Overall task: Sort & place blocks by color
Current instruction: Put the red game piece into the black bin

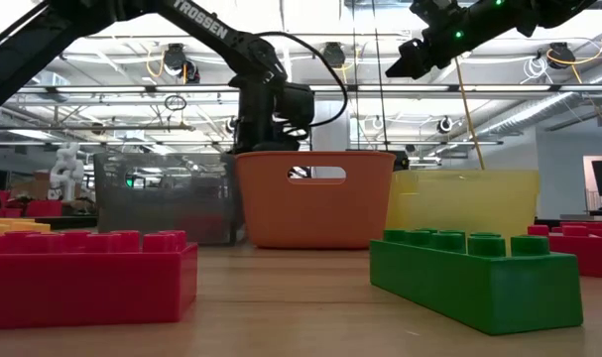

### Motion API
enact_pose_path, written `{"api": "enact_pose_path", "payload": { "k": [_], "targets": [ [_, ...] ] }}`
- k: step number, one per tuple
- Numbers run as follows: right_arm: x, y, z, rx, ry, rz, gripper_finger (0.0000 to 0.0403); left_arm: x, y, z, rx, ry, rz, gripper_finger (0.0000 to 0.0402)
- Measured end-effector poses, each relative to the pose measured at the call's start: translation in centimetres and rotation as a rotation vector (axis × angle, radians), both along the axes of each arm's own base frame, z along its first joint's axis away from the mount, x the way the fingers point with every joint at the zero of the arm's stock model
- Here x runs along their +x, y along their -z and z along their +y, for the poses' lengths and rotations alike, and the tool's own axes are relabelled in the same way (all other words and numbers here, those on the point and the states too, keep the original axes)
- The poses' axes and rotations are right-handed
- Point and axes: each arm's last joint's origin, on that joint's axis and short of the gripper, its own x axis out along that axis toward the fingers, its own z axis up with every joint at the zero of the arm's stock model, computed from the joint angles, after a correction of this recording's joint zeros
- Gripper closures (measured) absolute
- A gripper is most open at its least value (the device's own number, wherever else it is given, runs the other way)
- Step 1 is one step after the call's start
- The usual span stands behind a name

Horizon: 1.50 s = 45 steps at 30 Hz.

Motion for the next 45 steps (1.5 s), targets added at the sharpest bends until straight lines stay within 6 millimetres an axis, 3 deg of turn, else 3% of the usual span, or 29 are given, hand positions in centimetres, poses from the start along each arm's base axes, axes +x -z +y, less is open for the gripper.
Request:
{"api": "enact_pose_path", "payload": {
  "k": [5, 11, 16, 24, 31, 36, 39, 45],
  "targets": [
    [0.0, 0.0, 0.0, 0.0, 0.0, 0.0, 0.0177, 0.0, 0.7, 0.3, 0.046, -0.005, 0.042, 0.0154],
    [0.0, 0.0, 0.0, 0.0, 0.0, 0.0, 0.0177, 0.6, 2.7, -0.1, -0.052, 0.016, 0.057, 0.0154],
    [0.0, 0.0, 0.0, 0.002, -0.002, -0.003, 0.0177, 0.7, 2.9, -0.2, -0.019, 0.038, 0.079, 0.0154],
    [0.0, 0.0, 0.0, 0.005, -0.002, -0.005, 0.0177, -1.1, 3.0, 2.2, 0.109, 0.0, 0.212, 0.0154],
    [0.0, 0.1, 0.0, 0.008, -0.003, 0.006, 0.0177, -2.7, 3.0, 3.6, 0.107, -0.049, 0.297, 0.0154],
    [0.0, 0.2, 0.1, 0.015, -0.003, 0.007, 0.0177, -3.7, 3.0, 4.3, 0.12, 0.017, 0.382, 0.0154],
    [0.0, 0.2, 0.1, 0.016, -0.003, 0.011, 0.0177, -4.0, 2.0, 4.6, 0.156, 0.079, 0.381, 0.0153],
    [0.0, 0.2, 0.1, 0.016, -0.003, 0.01, 0.0177, -4.1, -3.3, 4.0, 0.28, 0.145, 0.22, 0.0153]
  ]
}}
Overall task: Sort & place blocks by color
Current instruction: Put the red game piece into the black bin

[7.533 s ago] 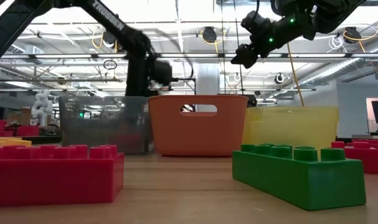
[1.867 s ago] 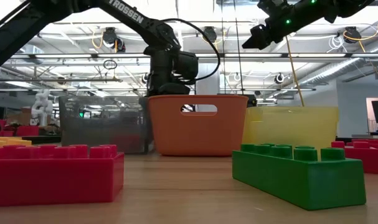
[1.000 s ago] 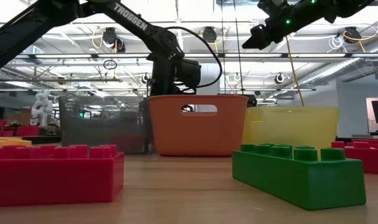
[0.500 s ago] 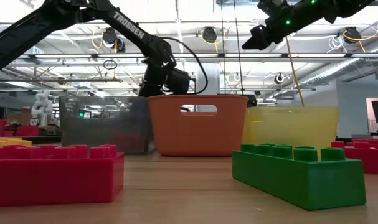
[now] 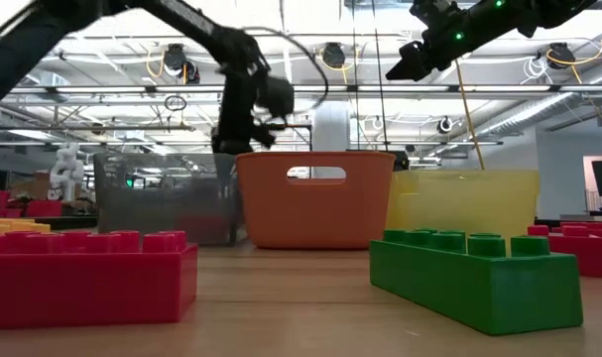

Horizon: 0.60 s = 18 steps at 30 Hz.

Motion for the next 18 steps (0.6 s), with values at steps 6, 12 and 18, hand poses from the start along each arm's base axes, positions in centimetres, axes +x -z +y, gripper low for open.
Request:
{"api": "enact_pose_path", "payload": {
  "k": [6, 12, 18],
  "targets": [
    [0.0, 0.0, 0.0, 0.0, 0.0, 0.0, 0.0177, -0.3, -3.6, -2.1, -0.033, 0.274, -0.027, 0.0153],
    [0.0, 0.1, 0.1, 0.002, -0.004, 0.008, 0.0177, 0.0, -3.9, -3.1, -0.029, 0.635, 0.169, 0.0153],
    [0.0, 0.2, 0.2, 0.006, -0.01, 0.022, 0.0177, -0.3, -3.7, -3.2, 0.009, 0.7, 0.349, 0.0153]
  ]
}}
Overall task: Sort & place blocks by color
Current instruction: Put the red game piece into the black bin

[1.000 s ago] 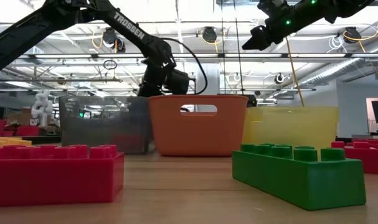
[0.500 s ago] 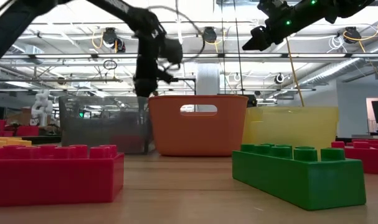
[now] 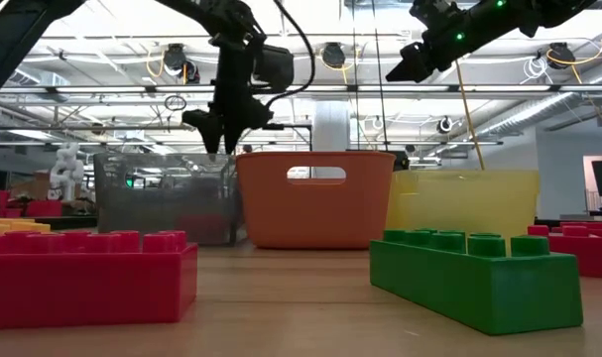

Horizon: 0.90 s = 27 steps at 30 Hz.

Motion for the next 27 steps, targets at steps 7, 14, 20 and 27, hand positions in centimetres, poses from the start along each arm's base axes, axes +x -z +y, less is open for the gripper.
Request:
{"api": "enact_pose_path", "payload": {
  "k": [7, 14, 20, 27],
  "targets": [
    [0.0, 0.0, 0.0, -0.003, 0.0, 0.004, 0.0177, -1.3, 2.5, 0.4, -0.275, -0.026, -0.051, 0.0166],
    [0.0, 0.1, 0.0, 0.001, 0.0, 0.009, 0.0177, -3.9, 7.2, 1.4, -0.346, 0.009, 0.06, 0.0221],
    [0.0, 0.1, 0.0, 0.0, 0.0, 0.009, 0.0177, -3.2, 7.4, 1.5, -0.299, 0.056, 0.018, 0.025],
    [0.0, 0.1, 0.0, 0.003, 0.0, 0.01, 0.0177, -2.9, 7.5, 1.6, -0.316, 0.135, 0.004, 0.0207]
  ]
}}
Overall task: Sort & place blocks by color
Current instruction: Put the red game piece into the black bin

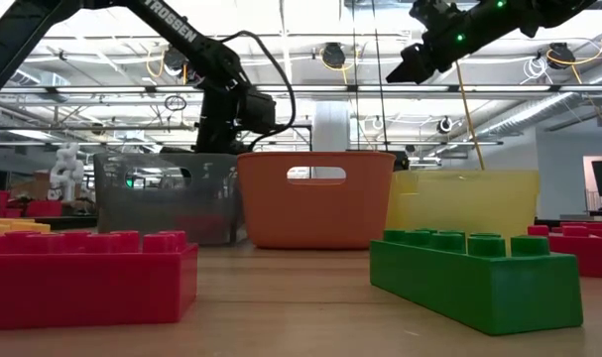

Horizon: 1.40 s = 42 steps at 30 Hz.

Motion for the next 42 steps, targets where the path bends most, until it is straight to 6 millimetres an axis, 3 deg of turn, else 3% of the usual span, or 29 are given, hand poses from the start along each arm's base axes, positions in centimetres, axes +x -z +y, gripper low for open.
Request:
{"api": "enact_pose_path", "payload": {
  "k": [9, 14, 22, 28, 42],
  "targets": [
    [0.0, 0.1, 0.0, 0.002, 0.0, 0.009, 0.0177, 0.1, 0.0, 0.1, -0.004, 0.06, -0.004, 0.0057],
    [0.0, 0.1, 0.0, 0.001, 0.0, 0.009, 0.0177, 0.0, 0.3, -0.1, -0.036, 0.084, -0.008, 0.0011],
    [0.0, 0.1, 0.0, 0.0, 0.0, 0.009, 0.0177, -0.5, 1.9, -0.8, -0.084, 0.151, 0.013, 0.0032],
    [0.0, 0.1, 0.0, 0.0, 0.0, 0.009, 0.0177, 0.4, 3.0, -1.1, -0.021, 0.178, -0.072, 0.0061],
    [0.0, 0.1, 0.0, 0.001, 0.0, 0.012, 0.0177, 0.3, 3.4, -0.6, -0.012, 0.167, -0.087, 0.011]
  ]
}}
